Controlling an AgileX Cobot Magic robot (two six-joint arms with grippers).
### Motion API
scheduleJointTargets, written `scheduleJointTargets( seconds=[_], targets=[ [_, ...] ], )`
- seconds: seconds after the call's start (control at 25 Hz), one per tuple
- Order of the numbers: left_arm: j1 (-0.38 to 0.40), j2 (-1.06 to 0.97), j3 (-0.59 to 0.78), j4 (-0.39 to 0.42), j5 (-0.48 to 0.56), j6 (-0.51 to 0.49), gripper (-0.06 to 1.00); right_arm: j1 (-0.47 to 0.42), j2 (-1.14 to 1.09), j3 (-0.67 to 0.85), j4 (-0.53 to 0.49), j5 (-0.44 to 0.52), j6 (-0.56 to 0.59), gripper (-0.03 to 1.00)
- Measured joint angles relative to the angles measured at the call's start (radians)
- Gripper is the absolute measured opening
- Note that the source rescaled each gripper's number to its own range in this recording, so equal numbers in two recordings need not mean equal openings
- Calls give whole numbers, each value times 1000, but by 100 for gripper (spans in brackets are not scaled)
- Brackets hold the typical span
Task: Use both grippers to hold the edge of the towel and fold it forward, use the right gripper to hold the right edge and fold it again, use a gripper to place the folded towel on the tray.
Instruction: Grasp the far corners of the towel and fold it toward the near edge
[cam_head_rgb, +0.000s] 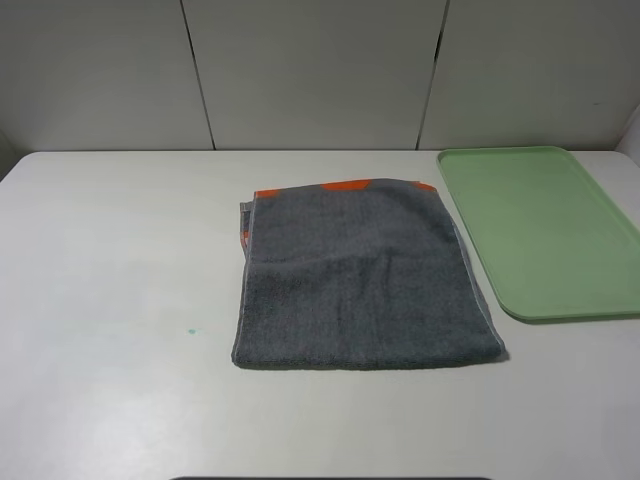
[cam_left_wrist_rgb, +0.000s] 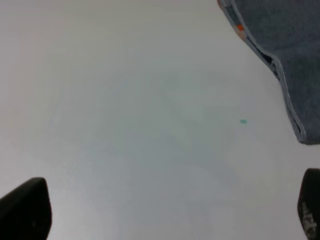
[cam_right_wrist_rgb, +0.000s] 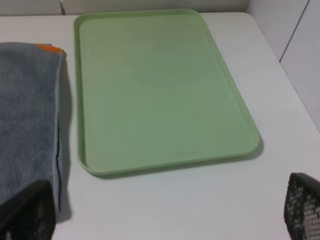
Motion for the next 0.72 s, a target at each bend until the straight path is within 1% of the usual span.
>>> scheduleJointTargets(
  seconds=[0.72],
  targets=[
    [0, 0, 0, 0, 0, 0, 98, 0, 0, 0, 0, 0, 0, 100]
  ],
)
